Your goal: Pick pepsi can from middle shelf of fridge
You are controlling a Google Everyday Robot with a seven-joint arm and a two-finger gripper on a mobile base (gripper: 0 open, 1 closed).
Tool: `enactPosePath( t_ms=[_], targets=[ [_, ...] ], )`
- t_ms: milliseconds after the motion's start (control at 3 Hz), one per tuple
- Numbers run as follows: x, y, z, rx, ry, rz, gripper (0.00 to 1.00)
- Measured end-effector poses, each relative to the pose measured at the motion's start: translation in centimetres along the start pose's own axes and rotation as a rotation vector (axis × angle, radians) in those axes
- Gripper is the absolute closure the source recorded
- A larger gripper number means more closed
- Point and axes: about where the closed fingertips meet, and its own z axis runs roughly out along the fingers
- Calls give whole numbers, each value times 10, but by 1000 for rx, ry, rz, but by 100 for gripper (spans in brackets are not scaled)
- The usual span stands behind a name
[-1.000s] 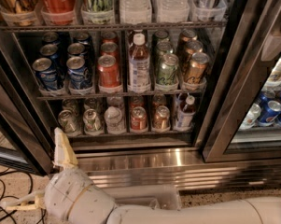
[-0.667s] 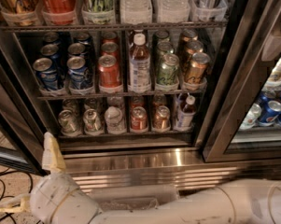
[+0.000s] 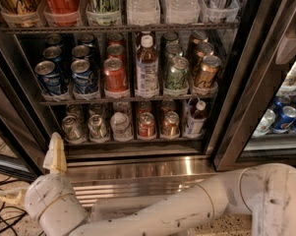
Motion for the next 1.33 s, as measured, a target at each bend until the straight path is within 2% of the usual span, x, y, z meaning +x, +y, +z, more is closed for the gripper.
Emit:
enactPosePath(
  t_ms=[333, 667, 1000, 1333],
  targets=[
    [16, -35, 8, 167, 50, -29, 0],
    [41, -95, 4, 388, 127, -51, 0],
    [49, -114, -5, 465, 165, -46, 0],
    [49, -114, -5, 465, 165, -46, 0]
  ],
)
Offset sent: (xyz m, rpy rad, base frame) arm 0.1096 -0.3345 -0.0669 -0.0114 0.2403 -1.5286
